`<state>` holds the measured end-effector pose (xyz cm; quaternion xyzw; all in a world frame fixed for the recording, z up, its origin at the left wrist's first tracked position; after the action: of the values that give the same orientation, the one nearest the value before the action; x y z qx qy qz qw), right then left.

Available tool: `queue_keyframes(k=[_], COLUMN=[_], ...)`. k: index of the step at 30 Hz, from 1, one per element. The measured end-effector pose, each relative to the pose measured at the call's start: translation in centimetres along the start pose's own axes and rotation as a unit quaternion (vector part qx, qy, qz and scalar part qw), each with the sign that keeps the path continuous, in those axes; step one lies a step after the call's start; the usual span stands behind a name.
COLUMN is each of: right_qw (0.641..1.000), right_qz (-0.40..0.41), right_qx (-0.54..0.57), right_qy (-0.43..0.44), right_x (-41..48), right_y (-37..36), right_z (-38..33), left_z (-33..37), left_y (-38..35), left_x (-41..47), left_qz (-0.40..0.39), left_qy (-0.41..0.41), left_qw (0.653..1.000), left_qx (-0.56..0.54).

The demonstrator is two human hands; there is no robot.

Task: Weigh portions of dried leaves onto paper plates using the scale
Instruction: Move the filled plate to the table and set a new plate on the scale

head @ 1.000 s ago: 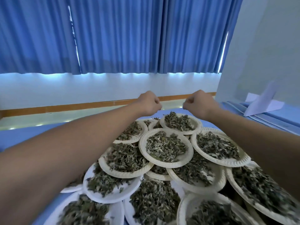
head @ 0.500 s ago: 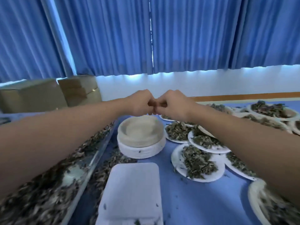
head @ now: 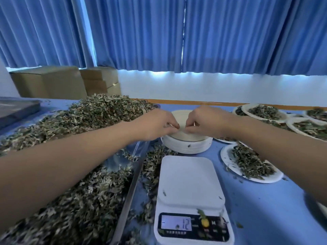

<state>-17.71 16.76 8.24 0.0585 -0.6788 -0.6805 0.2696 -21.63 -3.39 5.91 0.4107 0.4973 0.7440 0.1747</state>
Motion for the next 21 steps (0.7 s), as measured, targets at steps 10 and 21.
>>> queue_keyframes(k=[10, 21], right_qw=[0.998, 0.986], right_qz=[-0.006, -0.003], right_qx=[-0.055, -0.146], right_qy=[0.025, 0.085], right_x=[-0.6, -0.8], right_y=[0.0, 0.1], right_z=[-0.4, -1.0], left_z=[-0.1, 0.7], left_y=[-1.0, -0.7], left_x=[0.4, 0.2], left_qz=[0.017, 0.005], left_qy=[-0.012, -0.008], left_qw=[1.000, 1.000], left_qx=[-0.021, -0.019])
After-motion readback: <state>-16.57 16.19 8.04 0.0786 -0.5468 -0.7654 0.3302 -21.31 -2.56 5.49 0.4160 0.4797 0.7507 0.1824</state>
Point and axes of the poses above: each hand's wrist, its own x-axis towards the middle knuckle, its own y-axis out of the back of the hand, z = x × y, the point moved 1 cm from there along x, towards the middle knuckle, and after that the axes turned 11 degrees about z, right-handed, at the moved point
